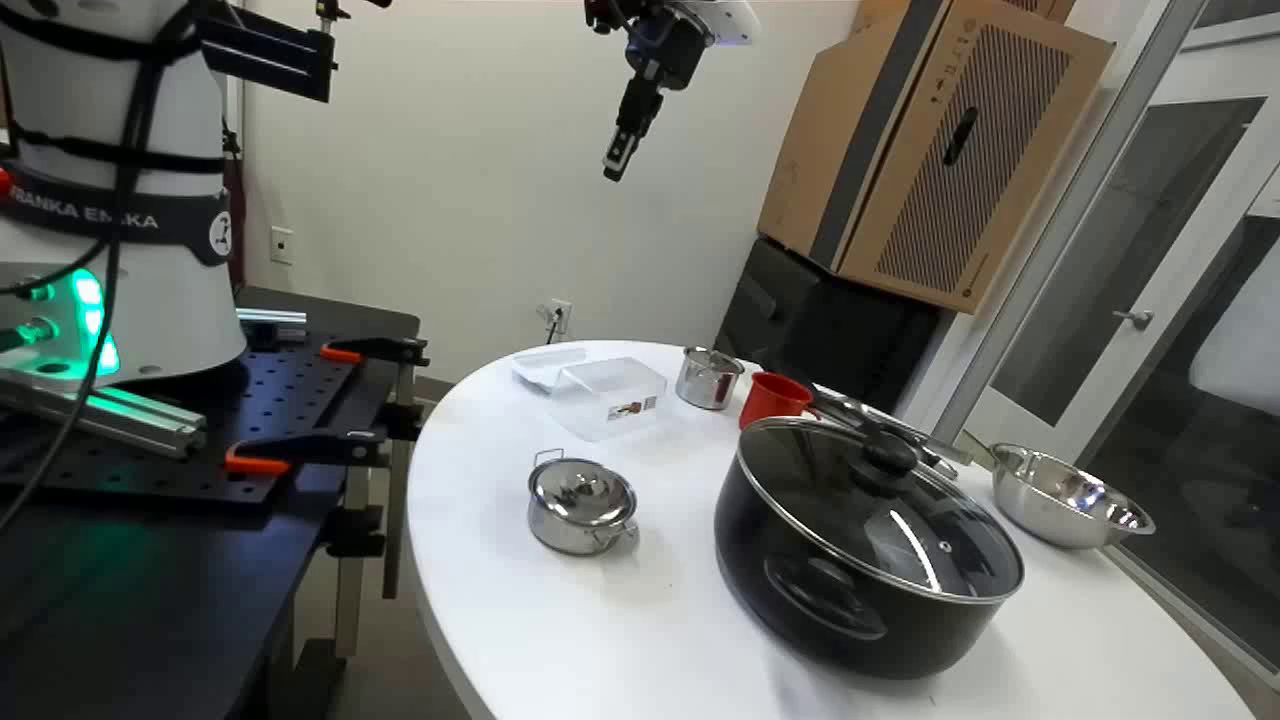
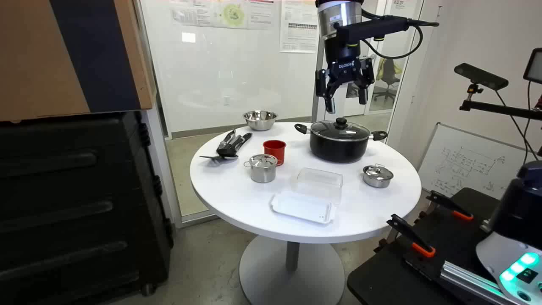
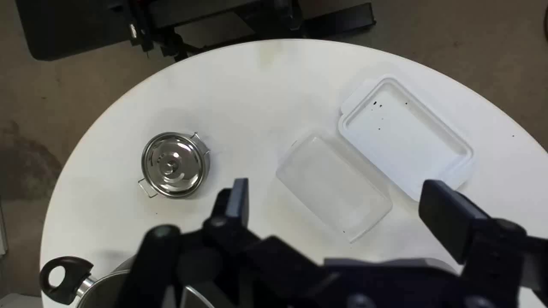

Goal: Take the lid off the silver pot on the right and put it on the table

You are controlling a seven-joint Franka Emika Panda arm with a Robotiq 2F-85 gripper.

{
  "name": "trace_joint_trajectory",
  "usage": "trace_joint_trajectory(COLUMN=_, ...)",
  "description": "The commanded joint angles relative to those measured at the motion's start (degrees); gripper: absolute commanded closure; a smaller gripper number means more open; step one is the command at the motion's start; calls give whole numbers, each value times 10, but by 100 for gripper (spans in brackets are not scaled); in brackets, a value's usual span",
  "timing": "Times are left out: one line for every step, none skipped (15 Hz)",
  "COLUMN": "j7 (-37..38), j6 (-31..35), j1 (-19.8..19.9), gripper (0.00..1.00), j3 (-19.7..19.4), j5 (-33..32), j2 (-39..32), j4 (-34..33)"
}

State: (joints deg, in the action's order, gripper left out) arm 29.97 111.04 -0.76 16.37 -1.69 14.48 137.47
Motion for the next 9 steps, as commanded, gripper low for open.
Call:
trace_joint_trajectory(j7=4, j6=-1, j1=-17, gripper=0, j3=-17, j5=-4, j2=-1, j4=-1)
trace_joint_trajectory(j7=4, j6=-1, j1=-17, gripper=0, j3=-17, j5=-4, j2=-1, j4=-1)
trace_joint_trajectory(j7=3, j6=-1, j1=-17, gripper=0, j3=-17, j5=-4, j2=-1, j4=-1)
trace_joint_trajectory(j7=-5, j6=-1, j1=-20, gripper=0, j3=-19, j5=11, j2=-2, j4=-1)
trace_joint_trajectory(j7=-24, j6=-9, j1=-23, gripper=0, j3=-26, j5=21, j2=-3, j4=-1)
trace_joint_trajectory(j7=-49, j6=-8, j1=-24, gripper=0, j3=-39, j5=35, j2=1, j4=2)
trace_joint_trajectory(j7=-78, j6=-12, j1=-25, gripper=0, j3=-55, j5=53, j2=4, j4=4)
trace_joint_trajectory(j7=-109, j6=-15, j1=-22, gripper=0, j3=-73, j5=72, j2=9, j4=9)
trace_joint_trajectory(j7=-130, j6=-15, j1=-17, gripper=0, j3=-90, j5=87, j2=13, j4=13)
